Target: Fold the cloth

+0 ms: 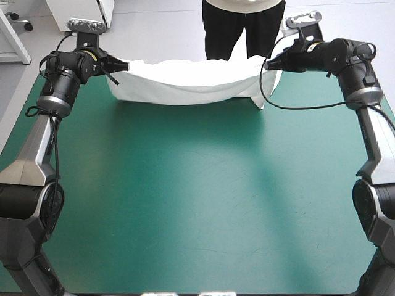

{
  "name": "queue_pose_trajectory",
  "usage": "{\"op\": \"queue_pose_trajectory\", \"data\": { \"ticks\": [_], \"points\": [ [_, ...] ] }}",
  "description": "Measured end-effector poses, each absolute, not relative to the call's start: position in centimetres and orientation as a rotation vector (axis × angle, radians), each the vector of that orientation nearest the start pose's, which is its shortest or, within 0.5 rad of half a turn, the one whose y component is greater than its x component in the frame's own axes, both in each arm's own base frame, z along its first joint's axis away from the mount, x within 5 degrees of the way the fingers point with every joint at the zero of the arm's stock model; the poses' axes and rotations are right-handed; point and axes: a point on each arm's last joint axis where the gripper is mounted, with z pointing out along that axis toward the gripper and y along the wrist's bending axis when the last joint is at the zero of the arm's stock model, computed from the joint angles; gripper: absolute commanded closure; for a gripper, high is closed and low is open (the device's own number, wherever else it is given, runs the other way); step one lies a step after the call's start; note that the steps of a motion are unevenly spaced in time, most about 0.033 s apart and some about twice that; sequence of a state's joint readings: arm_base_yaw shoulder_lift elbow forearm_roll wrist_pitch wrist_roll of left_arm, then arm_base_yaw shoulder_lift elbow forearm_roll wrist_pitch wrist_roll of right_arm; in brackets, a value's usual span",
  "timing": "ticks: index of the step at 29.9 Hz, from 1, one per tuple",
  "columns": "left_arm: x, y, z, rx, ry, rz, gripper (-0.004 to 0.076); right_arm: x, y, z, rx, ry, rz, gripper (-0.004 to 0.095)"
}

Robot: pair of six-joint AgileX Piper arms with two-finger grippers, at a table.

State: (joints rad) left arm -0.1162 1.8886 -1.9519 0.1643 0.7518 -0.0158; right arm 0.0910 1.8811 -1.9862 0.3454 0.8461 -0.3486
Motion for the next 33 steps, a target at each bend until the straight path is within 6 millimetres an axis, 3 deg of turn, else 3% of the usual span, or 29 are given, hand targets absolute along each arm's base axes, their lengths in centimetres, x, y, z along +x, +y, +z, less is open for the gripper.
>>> {"op": "queue_pose_trajectory", "data": {
  "ticks": [4,12,18,27,33],
  "points": [
    [43.4,-4.3,36.0,0.241,2.35,0.101,0.0733,42.7,6.4,36.3,-0.388,2.318,0.322,0.0925],
    [41.5,-4.6,32.3,0.337,2.631,0.045,0.0733,40.1,6.5,31.2,-0.395,2.557,0.409,0.0925],
    [39.4,-4.6,29.8,0.354,2.724,0.007,0.0733,36.4,5.8,30.3,-0.364,2.562,0.363,0.0925],
    [32.5,-4.1,28.3,0.367,2.731,-0.037,0.0733,31.6,5.2,28.1,-0.36,2.636,0.349,0.0925],
    [28.8,-3.5,25.5,0.394,2.816,-0.02,0.0733,28.4,4.8,27.3,-0.369,2.672,0.334,0.0925]
  ]
}}
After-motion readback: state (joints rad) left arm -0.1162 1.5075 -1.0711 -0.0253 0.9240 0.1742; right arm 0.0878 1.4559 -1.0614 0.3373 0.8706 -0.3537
